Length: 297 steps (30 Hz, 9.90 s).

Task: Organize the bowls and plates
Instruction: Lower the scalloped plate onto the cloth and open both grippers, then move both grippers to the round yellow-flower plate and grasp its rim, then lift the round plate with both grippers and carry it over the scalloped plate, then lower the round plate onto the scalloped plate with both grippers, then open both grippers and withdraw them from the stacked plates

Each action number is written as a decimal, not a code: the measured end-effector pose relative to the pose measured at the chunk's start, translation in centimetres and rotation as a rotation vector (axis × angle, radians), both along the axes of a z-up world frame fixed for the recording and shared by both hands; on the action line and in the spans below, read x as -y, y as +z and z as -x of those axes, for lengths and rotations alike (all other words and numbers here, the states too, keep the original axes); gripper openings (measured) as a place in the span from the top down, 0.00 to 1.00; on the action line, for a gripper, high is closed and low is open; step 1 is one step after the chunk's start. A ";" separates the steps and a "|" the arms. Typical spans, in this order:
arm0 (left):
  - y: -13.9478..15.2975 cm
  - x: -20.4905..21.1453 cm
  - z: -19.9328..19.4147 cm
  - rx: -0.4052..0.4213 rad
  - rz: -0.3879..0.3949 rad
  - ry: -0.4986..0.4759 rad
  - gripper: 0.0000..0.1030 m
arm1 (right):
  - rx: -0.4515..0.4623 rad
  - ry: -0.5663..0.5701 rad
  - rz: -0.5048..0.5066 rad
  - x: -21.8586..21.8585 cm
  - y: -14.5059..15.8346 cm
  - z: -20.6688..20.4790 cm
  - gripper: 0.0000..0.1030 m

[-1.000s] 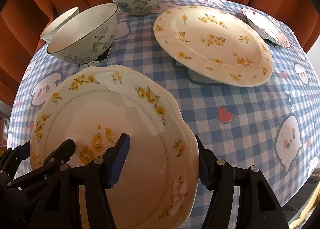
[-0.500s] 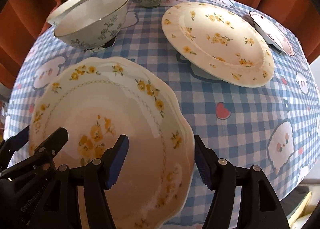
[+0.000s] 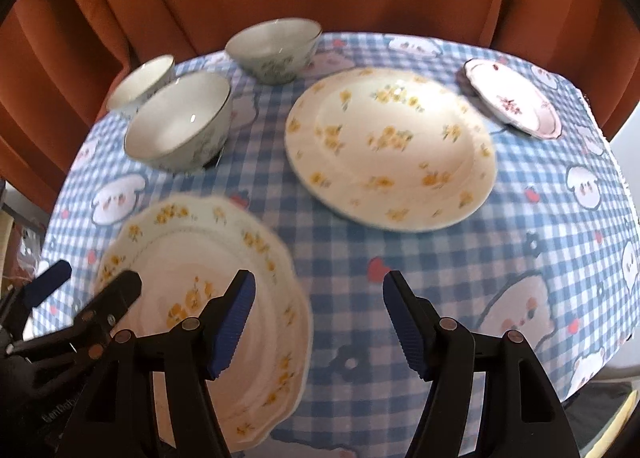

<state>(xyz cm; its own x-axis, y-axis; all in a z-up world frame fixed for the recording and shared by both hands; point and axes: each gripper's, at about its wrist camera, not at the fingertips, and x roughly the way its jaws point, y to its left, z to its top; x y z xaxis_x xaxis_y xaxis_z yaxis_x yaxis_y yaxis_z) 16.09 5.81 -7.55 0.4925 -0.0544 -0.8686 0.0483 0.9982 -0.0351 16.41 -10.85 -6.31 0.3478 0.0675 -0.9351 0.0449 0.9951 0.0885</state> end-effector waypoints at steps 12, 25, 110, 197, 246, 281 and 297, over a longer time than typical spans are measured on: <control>2.2 6.1 -2.6 0.014 0.020 -0.031 0.04 | 0.053 -0.028 -0.017 7.0 2.8 -3.3 0.29; 1.9 12.2 -7.2 0.012 0.016 0.002 0.06 | 0.085 -0.059 -0.012 13.7 2.6 -7.8 0.29; -6.7 23.0 -4.3 -0.201 -0.072 -0.031 0.27 | -0.146 0.064 -0.008 21.9 -6.5 -5.3 0.41; -5.7 -1.2 -0.3 -0.224 0.101 0.086 0.25 | -0.195 0.189 0.141 -2.6 -2.0 -3.1 0.43; -3.7 -3.0 1.4 -0.167 -0.057 0.109 0.22 | -0.112 0.155 0.098 -4.3 -2.9 -1.4 0.61; 3.8 7.2 2.3 0.004 -0.047 0.018 0.19 | 0.078 0.077 -0.026 4.1 5.4 0.8 0.33; 5.2 19.9 -2.6 0.025 -0.019 -0.034 0.19 | 0.136 -0.009 -0.003 17.3 6.7 -2.7 0.07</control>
<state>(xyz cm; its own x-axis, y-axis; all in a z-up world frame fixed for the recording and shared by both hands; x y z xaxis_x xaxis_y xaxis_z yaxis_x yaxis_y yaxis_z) 18.67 -14.08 -2.39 0.5118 -0.0548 -0.8573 0.0826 0.9965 -0.0144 19.09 -28.14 0.43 0.4719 0.0666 -0.8791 0.0412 0.9944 0.0974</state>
